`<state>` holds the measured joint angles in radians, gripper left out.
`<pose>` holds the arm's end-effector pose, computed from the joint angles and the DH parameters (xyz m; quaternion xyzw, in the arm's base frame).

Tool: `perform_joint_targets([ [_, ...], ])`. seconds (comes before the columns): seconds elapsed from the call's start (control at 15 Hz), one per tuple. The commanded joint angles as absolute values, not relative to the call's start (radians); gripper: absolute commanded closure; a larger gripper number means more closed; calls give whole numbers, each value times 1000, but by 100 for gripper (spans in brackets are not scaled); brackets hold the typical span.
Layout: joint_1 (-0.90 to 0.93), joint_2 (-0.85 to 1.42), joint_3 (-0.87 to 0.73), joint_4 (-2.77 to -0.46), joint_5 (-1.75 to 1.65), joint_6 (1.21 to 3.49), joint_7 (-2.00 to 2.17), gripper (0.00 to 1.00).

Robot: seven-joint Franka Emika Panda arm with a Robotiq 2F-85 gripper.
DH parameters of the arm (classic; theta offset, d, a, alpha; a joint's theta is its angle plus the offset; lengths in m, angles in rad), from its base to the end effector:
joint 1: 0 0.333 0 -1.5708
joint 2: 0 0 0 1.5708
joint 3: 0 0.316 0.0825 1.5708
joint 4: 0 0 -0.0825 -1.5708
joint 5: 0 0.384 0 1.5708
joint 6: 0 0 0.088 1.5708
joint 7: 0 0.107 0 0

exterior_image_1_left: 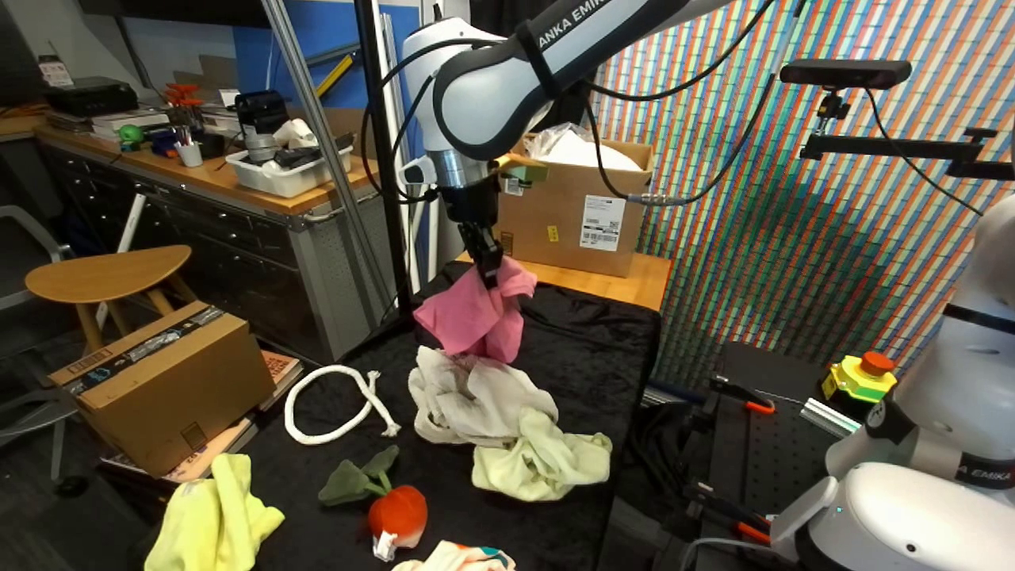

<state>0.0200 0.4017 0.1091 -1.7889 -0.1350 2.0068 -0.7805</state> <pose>0.6236 0.0681 0.3159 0.8798 0.4653 -0.0969 0.0060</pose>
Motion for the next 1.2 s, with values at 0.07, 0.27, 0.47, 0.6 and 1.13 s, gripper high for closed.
perform_joint_targets([
  [0.07, 23, 373, 115, -1809, -139, 2013, -776, 65],
  [0.27, 23, 385, 113, -1791, -129, 2003, -755, 42],
  [0.47, 21, 401, 111, -1765, -117, 2010, -722, 19],
  [0.6, 21, 412, 108, -1752, -102, 2062, -660, 5],
  [1.13, 72, 502, 84, -1665, -178, 2319, -354, 0],
])
